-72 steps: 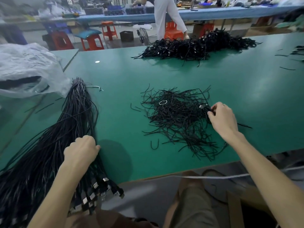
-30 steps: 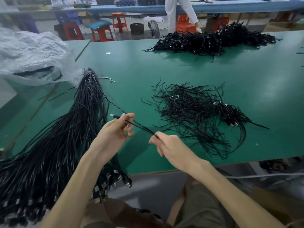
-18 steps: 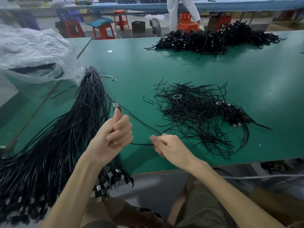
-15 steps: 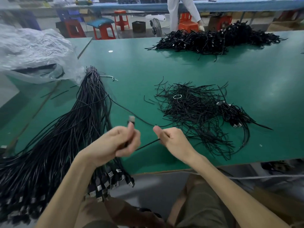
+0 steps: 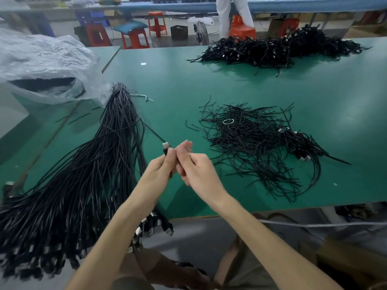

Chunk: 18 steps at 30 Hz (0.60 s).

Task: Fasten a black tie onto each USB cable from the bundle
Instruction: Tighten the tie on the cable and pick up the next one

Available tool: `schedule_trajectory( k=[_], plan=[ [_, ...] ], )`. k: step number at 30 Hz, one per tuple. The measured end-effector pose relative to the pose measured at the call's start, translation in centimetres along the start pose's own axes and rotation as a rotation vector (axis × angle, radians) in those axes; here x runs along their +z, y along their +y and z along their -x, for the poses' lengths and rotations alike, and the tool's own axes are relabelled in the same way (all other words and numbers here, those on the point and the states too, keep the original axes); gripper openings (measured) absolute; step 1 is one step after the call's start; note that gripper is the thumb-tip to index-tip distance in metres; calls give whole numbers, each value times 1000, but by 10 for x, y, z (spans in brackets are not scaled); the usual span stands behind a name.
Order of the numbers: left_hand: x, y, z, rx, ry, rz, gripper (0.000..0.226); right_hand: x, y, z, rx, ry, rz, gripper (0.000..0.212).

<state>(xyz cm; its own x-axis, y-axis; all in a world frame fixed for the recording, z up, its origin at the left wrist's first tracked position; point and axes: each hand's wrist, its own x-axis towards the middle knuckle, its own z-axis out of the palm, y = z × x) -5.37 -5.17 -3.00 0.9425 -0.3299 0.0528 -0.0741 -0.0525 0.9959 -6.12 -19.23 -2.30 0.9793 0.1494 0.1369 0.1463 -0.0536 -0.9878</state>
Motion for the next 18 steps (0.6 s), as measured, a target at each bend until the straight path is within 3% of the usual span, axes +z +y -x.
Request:
schedule_trajectory(
  k=[5, 10, 15, 17, 18],
  plan=[
    [10, 12, -3, -11, 129, 469, 57, 14, 11, 5, 76, 14, -92, 64],
    [-3, 31, -2, -7, 163, 885, 43, 13, 21, 5, 60, -58, 19, 67],
    [-24, 41, 9, 27, 63, 924, 45, 3, 27, 3, -10, -115, 201, 65],
    [-34, 44, 17, 5, -93, 799, 49, 0, 30, 0, -10, -90, 242, 67],
    [-36, 46, 21, -12, -193, 627, 51, -1, 29, -3, 4, -58, 272, 67]
  ],
)
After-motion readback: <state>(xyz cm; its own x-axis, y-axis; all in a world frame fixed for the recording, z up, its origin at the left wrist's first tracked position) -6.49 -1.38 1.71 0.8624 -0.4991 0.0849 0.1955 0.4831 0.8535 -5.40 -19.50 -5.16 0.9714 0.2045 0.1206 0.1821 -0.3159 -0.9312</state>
